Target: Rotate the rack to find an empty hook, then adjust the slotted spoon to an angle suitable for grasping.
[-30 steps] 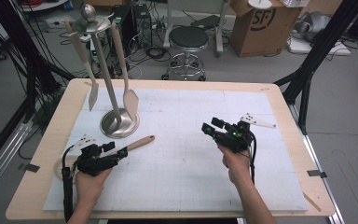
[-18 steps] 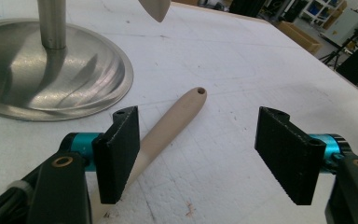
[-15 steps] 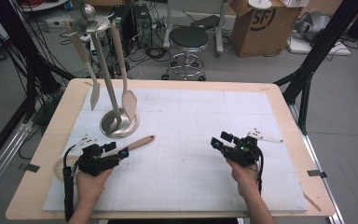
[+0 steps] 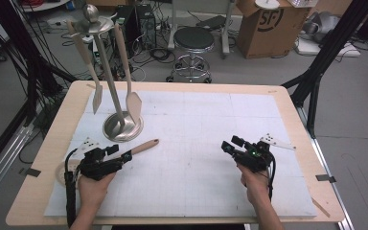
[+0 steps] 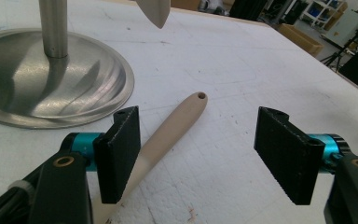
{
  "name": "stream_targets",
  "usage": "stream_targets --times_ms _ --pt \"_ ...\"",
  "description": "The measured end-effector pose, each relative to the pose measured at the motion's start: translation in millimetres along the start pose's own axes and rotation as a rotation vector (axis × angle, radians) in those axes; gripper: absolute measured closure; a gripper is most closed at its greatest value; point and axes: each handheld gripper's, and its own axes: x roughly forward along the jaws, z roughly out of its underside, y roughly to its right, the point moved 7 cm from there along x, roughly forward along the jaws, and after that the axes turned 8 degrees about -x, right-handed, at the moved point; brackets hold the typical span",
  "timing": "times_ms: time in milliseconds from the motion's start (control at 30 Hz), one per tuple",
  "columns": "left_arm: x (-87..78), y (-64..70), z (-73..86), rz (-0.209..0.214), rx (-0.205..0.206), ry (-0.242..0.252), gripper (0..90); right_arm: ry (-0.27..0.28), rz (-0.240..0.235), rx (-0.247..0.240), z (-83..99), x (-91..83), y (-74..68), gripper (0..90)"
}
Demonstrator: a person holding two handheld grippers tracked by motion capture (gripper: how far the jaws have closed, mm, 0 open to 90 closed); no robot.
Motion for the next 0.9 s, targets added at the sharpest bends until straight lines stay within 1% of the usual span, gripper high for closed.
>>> stream_targets --times_ms 33,67,167,233,300,400,433,467,533,633,700,733,767,800,833,900 --pt "0.2 -0.1 -0.5 -0.001 -0.001 0.003 32.0 0.005 0.001 -0.005 0.1 -0.3 0.6 29.2" --pt "0.3 0.0 -1.0 -0.001 -0.002 0.005 32.1 0.003 -0.002 0.003 0.5 -1.0 0.0 29.2" --pt "1.7 0.3 -2.5 0.003 -0.002 0.009 32.2 0.014 0.005 0.001 -0.5 -4.1 0.9 29.1" --pt "2.6 0.7 -3.3 0.001 -0.003 0.015 33.0 0.017 0.007 0.006 -1.1 -7.7 1.2 29.1" --pt "3.1 1.0 -4.2 0.003 0.000 0.016 33.9 0.031 0.010 0.014 -2.2 -11.8 1.7 29.1" --pt "2.5 -0.3 -5.7 0.004 -0.006 0.020 34.0 0.049 0.009 0.027 -3.5 -17.5 3.5 29.1" --pt "1.5 -1.1 -6.2 0.004 -0.012 0.020 34.0 0.054 0.010 0.036 -3.8 -18.7 3.6 29.1" --pt "0.8 -2.5 -6.7 0.006 -0.019 0.020 33.9 0.058 0.012 0.030 -4.1 -19.5 4.8 29.1" --pt "-0.8 -6.4 -7.0 0.003 -0.035 0.015 34.2 0.061 0.011 0.039 -4.3 -20.4 4.8 29.1" --pt "-2.4 -13.4 -7.2 -0.020 -0.051 0.006 37.1 0.057 0.009 0.037 -3.8 -19.4 5.3 29.1" --pt "-2.7 -15.5 -6.9 -0.027 -0.062 -0.010 38.3 0.056 0.011 0.036 -3.4 -18.4 5.5 29.1" --pt "-1.9 -16.1 -6.7 -0.034 -0.081 -0.032 39.0 0.054 0.009 0.036 -3.2 -18.1 5.3 29.1" --pt "-1.5 -16.4 -7.6 -0.035 -0.094 -0.042 39.4 0.054 0.011 0.037 -3.0 -17.8 5.5 29.1" --pt "-2.0 -16.1 -10.0 -0.028 -0.116 -0.049 40.0 0.056 0.011 0.033 -3.1 -17.5 6.0 29.1" --pt "-4.3 -13.2 -14.7 -0.010 -0.135 -0.045 40.3 0.054 0.008 0.035 -2.6 -17.5 5.8 29.1" --pt "-7.6 -9.7 -21.0 0.000 -0.117 -0.051 40.3 0.050 0.012 0.039 -1.7 -17.2 6.3 29.1"
